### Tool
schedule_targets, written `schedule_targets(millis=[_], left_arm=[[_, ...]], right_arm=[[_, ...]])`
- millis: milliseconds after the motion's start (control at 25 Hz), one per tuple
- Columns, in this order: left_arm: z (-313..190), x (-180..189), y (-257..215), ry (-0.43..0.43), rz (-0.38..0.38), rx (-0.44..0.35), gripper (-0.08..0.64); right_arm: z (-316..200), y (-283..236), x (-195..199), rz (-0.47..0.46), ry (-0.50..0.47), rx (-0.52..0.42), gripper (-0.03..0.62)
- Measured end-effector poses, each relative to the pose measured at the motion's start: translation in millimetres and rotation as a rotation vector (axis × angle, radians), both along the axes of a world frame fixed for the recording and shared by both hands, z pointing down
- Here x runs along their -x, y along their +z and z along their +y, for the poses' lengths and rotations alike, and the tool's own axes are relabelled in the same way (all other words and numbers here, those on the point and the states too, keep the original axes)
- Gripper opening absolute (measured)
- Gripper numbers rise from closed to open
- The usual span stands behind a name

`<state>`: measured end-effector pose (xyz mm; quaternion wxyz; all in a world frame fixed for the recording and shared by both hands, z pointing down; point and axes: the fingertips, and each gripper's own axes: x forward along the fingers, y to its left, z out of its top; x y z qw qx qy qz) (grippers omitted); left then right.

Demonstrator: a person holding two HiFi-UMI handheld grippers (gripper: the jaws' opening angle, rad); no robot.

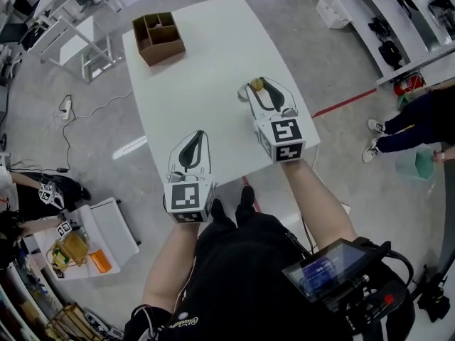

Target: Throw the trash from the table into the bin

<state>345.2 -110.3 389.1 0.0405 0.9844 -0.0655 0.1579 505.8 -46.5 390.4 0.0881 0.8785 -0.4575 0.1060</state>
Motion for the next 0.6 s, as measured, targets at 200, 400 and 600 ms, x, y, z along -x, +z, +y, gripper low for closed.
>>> schedule_targets(millis=[200, 400, 600], left_arm=[[21.4, -12.8, -6.4, 0.056, 0.026, -0.009, 0.009], [39.2, -18.8, -12.4, 0.082, 0.039, -0.016, 0.009], [39.7, -7.7, -18.0, 0.021, 0.033, -0.026, 0.009]], right_arm=[[68.5, -14.5, 28.1, 0.009, 0.067, -0.021, 0.137], [100.3, -14.0, 35.5, -0.002, 0.102, -0.016, 0.137], [86.7, -21.4, 49.5, -0.004, 0.013, -0.03, 0.136]])
